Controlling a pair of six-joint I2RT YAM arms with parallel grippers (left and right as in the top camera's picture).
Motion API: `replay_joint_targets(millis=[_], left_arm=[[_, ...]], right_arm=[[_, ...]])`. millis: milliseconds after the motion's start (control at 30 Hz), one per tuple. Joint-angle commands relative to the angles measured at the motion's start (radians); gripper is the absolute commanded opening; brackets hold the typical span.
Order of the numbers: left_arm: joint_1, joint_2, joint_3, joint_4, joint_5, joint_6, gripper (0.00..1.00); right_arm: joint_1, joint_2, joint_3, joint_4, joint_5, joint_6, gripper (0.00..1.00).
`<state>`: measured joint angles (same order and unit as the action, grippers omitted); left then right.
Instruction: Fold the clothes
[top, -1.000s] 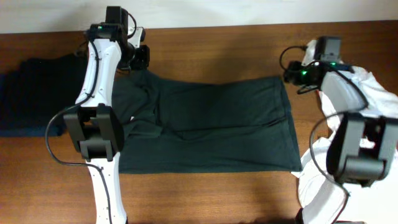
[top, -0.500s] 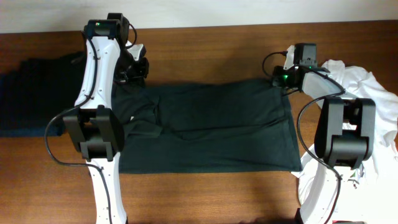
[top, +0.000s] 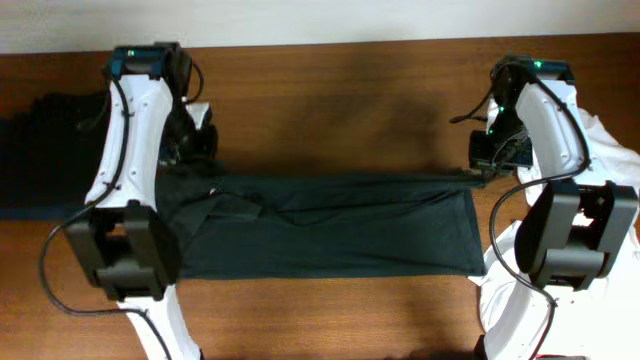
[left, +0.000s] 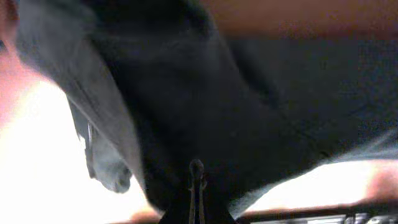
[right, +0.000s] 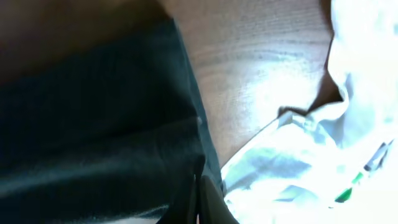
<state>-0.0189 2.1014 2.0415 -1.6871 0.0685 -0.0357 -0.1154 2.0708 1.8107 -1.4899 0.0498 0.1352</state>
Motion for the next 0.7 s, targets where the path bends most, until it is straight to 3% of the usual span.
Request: replay_joint_targets(millis=[0,233,467,500,533,567,600,667], left_arm=[[0.025,-0.162,-0.168,0.007,-0.066,-0.039,0.0],[0.024,-0.198,-0.54,0.099,-0.076,-0.039,0.0],[0.024,-0.198,-0.609,0.122,-0.077,-0.047,0.0],[0.024,-0.198,-0.613,0.123,-0.077,-0.047,0.0],[0.024,-0.198,-0.617,0.125,-0.077,-0.047,0.06],[0.023,-0.198,-0.617,0.123,-0.077,-0.046,0.1],[0.023,-0.198,-0.617,0.122,-0.077,-0.046,0.21],[0.022,-0.198,-0.617,0.122,-0.077,-0.046,0.23]], right_arm=[[-0.004,-0.011,0.008,-0.063,0.079,0.0,0.04],[-0.004,-0.011,-0.039,-0.209,0.086,0.004,0.04],[-0.004,-0.011,-0.265,-0.17,0.058,0.031,0.04],[-0.004,-0.011,-0.279,-0.17,0.055,0.031,0.12],[-0.004,-0.011,-0.28,-0.167,0.056,0.03,0.34],[-0.004,-0.011,-0.28,-0.167,0.056,0.03,0.37],[-0.004,-0.011,-0.28,-0.166,0.056,0.03,0.38],[-0.004,-0.011,-0.28,-0.161,0.06,0.03,0.39]])
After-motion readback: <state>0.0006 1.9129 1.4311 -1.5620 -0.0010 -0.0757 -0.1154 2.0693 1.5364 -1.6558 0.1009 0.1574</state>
